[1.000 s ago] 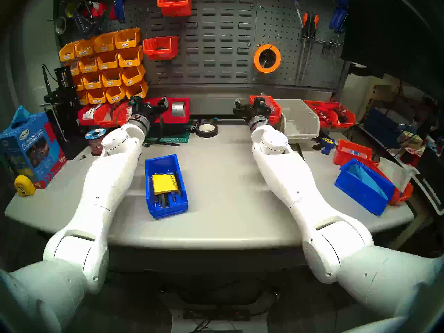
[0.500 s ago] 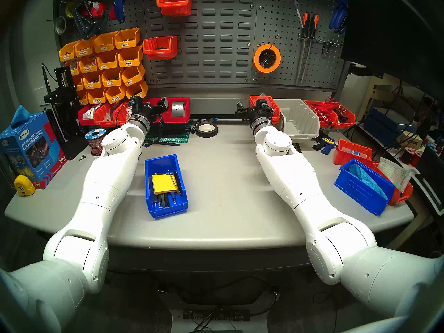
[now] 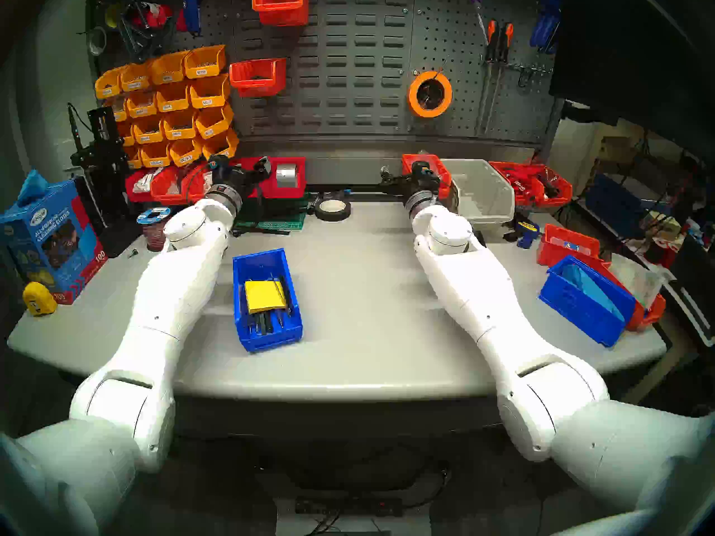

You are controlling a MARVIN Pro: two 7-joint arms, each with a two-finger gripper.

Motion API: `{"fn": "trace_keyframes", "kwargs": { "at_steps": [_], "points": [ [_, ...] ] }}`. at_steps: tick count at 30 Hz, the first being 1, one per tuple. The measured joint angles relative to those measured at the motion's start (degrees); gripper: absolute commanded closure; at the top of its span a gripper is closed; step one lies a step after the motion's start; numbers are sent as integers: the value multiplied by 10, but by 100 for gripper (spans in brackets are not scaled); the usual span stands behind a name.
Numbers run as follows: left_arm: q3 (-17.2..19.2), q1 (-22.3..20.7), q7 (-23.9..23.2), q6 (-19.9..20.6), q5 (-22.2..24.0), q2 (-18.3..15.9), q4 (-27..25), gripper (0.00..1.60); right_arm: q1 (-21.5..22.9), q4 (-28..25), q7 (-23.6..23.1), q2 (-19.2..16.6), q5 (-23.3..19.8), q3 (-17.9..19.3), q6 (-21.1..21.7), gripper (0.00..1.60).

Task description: Hang all the unorganized tool boxes onto the wall

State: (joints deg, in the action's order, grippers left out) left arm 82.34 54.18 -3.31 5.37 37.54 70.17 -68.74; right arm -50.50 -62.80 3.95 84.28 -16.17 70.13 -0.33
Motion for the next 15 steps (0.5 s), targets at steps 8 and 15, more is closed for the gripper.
{"fn": "trace_keyframes", "kwargs": {
  "at_steps": [8, 15],
  "points": [
    [0, 0, 0, 0, 0, 0, 0, 0, -32, -53, -3, -19, 11, -12, 15, 0],
    [0, 0, 0, 0, 0, 0, 0, 0, -65, -112, 8, -40, 26, -18, 24, 0]
  ]
}}
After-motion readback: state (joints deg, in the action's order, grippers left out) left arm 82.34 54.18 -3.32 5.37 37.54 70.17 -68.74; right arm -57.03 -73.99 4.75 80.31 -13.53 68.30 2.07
